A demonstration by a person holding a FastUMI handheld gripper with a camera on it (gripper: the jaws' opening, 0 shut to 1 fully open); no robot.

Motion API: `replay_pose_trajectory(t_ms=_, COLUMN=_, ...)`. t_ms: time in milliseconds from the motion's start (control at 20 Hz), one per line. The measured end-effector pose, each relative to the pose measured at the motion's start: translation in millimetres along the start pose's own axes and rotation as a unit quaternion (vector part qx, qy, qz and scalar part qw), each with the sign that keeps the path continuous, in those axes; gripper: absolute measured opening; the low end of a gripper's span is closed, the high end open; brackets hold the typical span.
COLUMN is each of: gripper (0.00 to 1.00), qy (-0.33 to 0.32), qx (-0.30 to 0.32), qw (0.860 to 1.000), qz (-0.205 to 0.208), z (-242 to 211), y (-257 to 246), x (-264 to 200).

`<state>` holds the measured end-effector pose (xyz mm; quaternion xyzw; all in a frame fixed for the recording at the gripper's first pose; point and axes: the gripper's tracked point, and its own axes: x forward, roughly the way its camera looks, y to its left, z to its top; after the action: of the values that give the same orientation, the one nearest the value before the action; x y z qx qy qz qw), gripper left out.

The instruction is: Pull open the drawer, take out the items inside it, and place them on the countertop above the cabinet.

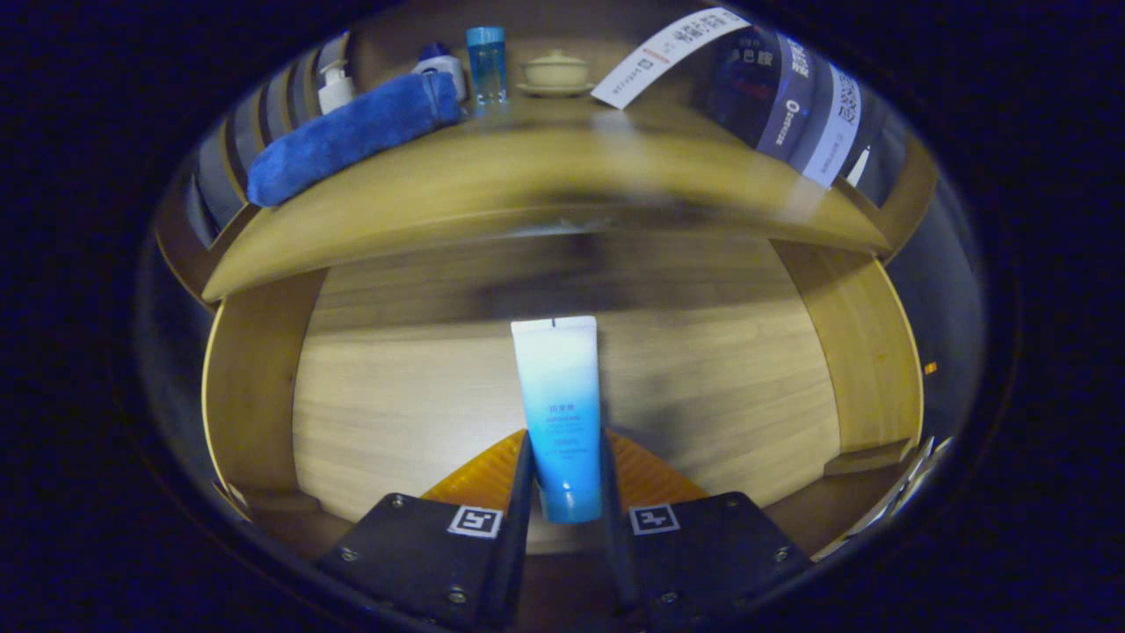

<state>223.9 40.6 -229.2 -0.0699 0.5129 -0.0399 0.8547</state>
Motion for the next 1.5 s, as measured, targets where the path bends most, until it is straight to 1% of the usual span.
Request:
replay_pose_trajectory(t_ms=100, gripper=0.38, qy=-0.022, qx=-0.005, qw=1.0, qz=-0.007, z=5, y=1, x=-17)
replay_pose_trajectory(t_ms=450, gripper=0.38, qy=-0.078, qx=-0.025, qw=0.995, qz=-0.057, z=22, y=-1, x=-75)
replay_pose_trajectory(t_ms=600, gripper=0.38, qy=-0.104, qx=-0.03, qw=0.991, qz=-0.073, z=40, y=-2, x=-95)
replay_pose_trajectory(t_ms=750, gripper=0.38, qy=-0.13, qx=-0.025, qw=0.988, qz=-0.073, z=65, y=1, x=-103)
replay_pose_trajectory(t_ms=850, gripper=0.38, qy=-0.139, qx=-0.024, qw=0.988, qz=-0.068, z=83, y=3, x=-99)
replay_pose_trajectory(t_ms=1050, gripper=0.38, qy=-0.14, qx=-0.022, qw=0.989, qz=-0.05, z=111, y=4, x=-75)
replay_pose_trajectory(t_ms=1350, gripper=0.38, qy=-0.13, qx=0.001, qw=0.991, qz=-0.028, z=144, y=-5, x=-33)
replay_pose_trajectory(t_ms=1500, gripper=0.38, qy=-0.147, qx=0.015, qw=0.989, qz=-0.011, z=160, y=-4, x=-20)
